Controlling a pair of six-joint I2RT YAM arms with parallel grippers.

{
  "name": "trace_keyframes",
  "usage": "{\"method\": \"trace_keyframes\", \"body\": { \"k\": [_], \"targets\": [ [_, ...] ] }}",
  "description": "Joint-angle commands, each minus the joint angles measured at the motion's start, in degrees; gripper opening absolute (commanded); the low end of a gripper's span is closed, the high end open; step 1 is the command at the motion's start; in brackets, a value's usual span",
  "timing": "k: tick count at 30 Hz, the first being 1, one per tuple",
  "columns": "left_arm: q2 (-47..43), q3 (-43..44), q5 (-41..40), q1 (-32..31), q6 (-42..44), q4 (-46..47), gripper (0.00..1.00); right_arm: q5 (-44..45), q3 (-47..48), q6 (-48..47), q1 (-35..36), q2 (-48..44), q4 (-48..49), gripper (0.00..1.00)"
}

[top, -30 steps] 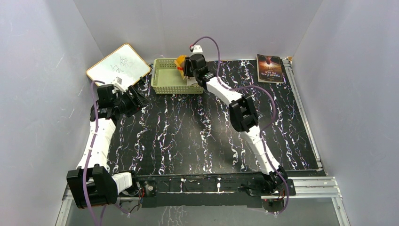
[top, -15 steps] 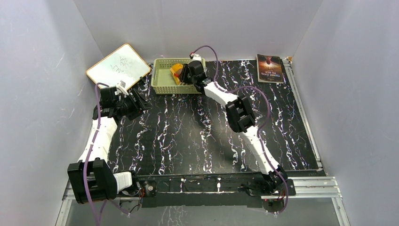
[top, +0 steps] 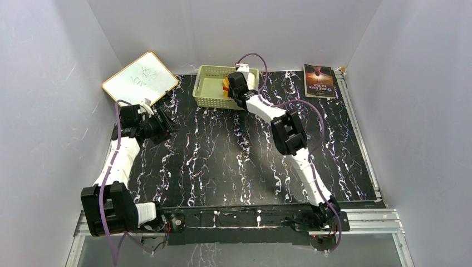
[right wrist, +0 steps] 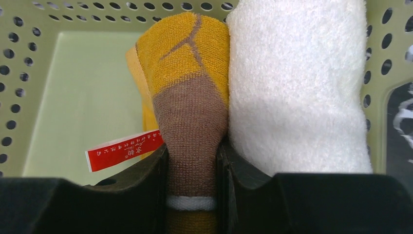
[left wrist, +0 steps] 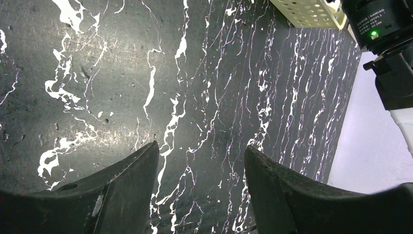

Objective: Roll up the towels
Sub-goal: Place the towel in the bin.

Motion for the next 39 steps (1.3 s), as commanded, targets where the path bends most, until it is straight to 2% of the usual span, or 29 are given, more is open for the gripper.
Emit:
{"method": "trace_keyframes", "body": {
  "k": [1, 7, 18, 25, 29, 39],
  "targets": [
    [-0.2, -0.4, 1.6, 0.3, 0.2, 0.0, 0.64, 10.4, -4.8, -7.2, -0.6, -7.0, 0.4, 0.0],
    [-0.8, -0.8, 1.8, 0.3, -0.3, 0.8, 0.64, 6.8, -10.7, -11.7, -0.7, -13.3, 6.9, 0.0],
    [-0.5, -0.5, 3.3, 0.3, -0.5, 1.0, 0.64, 3.4, -8.3, -9.8, 0.3, -18.1, 7.0, 0.0],
    [-0.3, -0.6, 4.1, 0.3, 0.5, 0.5, 0.64, 19.0, 1.0, -15.2, 2.8, -12.4, 1.5, 0.0],
    [0.1, -1.0, 4.5, 0.3, 0.7, 0.7, 0.64, 26.7, 1.9, -20.6, 4.6, -10.3, 3.1, 0.0],
    [1.1, -1.4, 6.3, 0.3, 1.4, 0.8, 0.64, 31.1, 3.1, -26.6, 5.8, -4.7, 5.1, 0.0]
  ]
}}
